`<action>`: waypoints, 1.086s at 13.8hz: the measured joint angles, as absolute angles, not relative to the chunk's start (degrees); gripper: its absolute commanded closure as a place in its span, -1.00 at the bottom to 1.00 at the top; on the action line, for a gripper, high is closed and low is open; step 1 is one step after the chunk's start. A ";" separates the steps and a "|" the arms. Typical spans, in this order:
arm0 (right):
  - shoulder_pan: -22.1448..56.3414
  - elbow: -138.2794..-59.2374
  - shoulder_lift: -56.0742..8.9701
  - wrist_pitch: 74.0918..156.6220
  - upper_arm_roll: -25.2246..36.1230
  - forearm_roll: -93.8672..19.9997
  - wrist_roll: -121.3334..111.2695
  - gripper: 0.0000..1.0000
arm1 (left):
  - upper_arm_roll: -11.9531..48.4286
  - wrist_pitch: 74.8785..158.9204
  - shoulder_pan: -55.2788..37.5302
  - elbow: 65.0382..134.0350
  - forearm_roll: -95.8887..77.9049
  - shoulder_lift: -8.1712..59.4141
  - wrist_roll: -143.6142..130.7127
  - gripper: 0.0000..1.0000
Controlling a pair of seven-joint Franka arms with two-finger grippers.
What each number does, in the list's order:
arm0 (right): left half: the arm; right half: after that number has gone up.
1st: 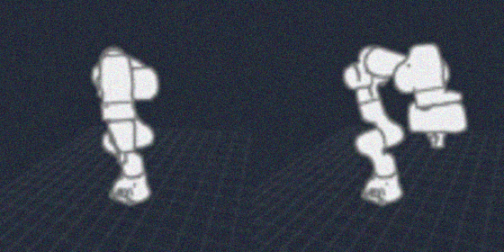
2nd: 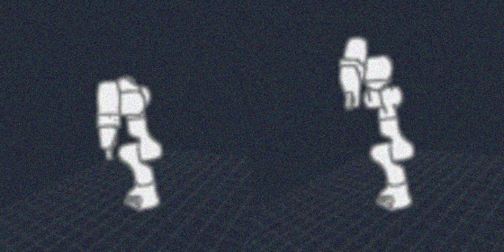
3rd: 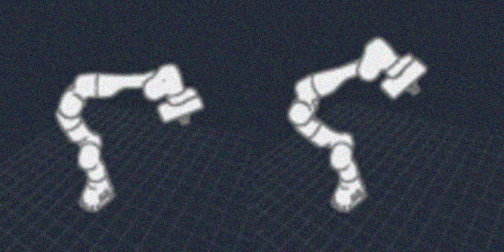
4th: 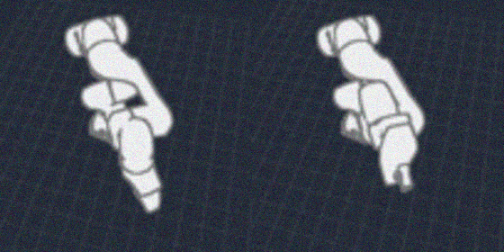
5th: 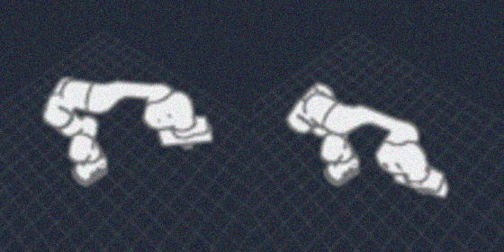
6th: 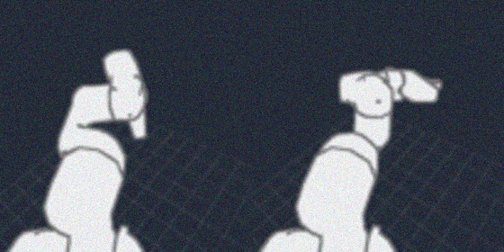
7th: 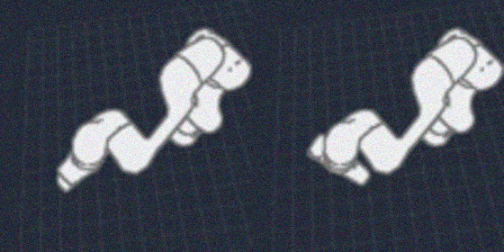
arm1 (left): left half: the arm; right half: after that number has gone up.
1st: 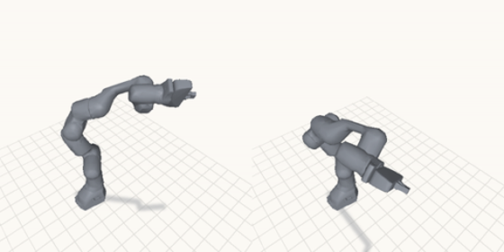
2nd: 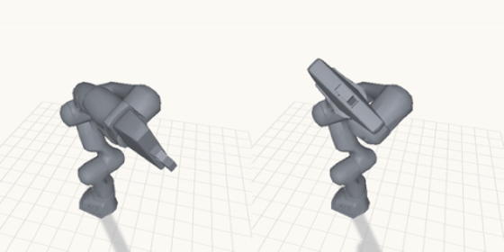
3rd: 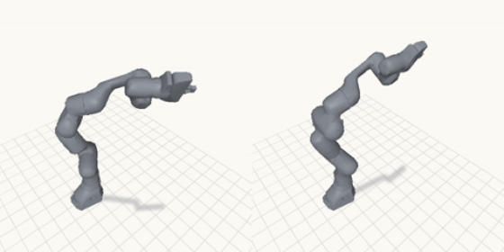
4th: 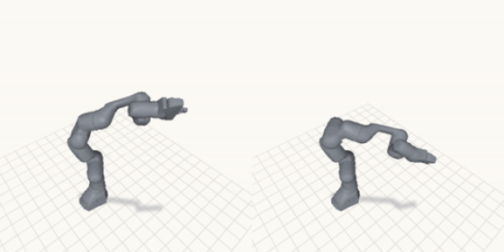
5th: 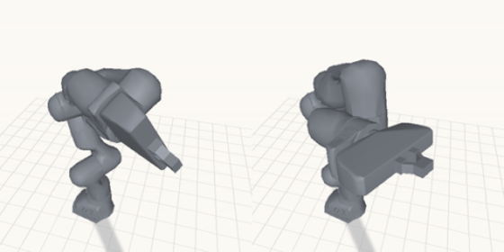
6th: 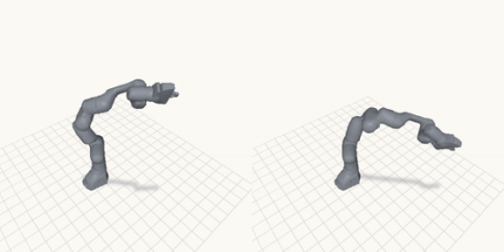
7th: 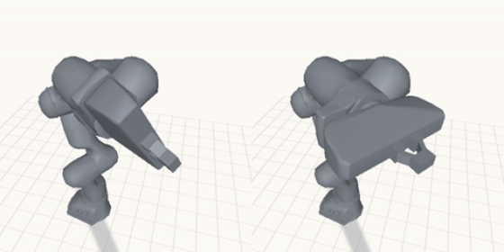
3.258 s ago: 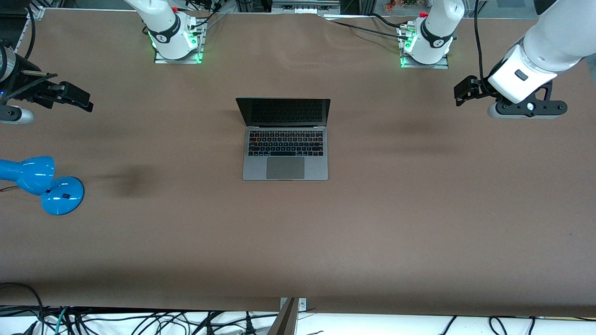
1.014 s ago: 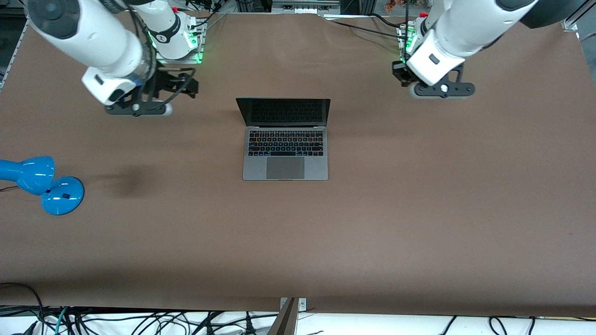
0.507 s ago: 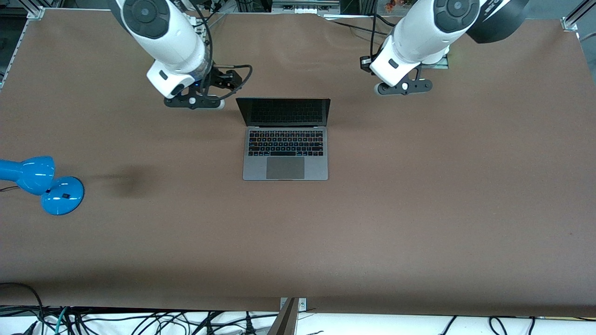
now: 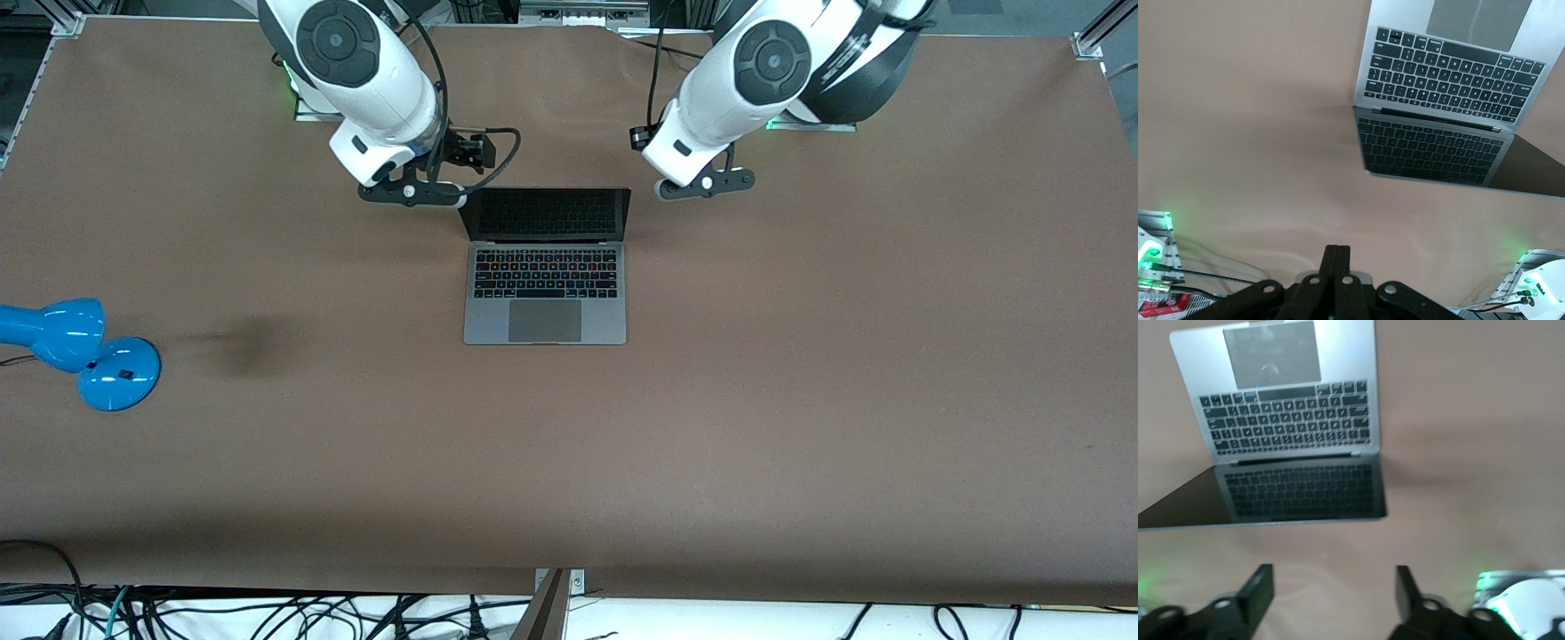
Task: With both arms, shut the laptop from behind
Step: 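Move both grippers toward the laptop screen's back edge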
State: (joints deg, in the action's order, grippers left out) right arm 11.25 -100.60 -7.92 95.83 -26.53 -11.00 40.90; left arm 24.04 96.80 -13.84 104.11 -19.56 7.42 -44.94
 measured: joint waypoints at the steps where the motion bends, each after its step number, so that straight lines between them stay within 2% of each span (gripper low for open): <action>1: 11.39 -101.17 -8.32 95.93 -26.53 -12.65 41.18 0.23 | 24.45 97.67 -13.84 104.14 -19.56 8.56 -45.28 1.00; 6: 11.44 -104.55 -10.65 95.87 -26.48 -16.13 40.29 0.55 | 26.72 102.14 -13.86 104.41 -19.57 14.87 -45.80 1.00; 10: 11.50 -107.66 -11.71 95.44 -26.49 -17.19 37.94 0.58 | 27.21 105.37 -13.99 104.42 -19.57 18.20 -45.96 1.00; 15: 11.53 -109.79 -13.24 94.50 -26.49 -18.15 35.04 0.58 | 27.13 106.07 -13.70 104.26 -19.61 18.40 -46.19 1.00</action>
State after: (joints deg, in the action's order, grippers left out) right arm 11.53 -109.79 -13.24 94.50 -26.49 -18.15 35.04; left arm 27.13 106.07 -13.70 104.26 -19.61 18.40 -46.19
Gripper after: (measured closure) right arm 0.789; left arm 0.991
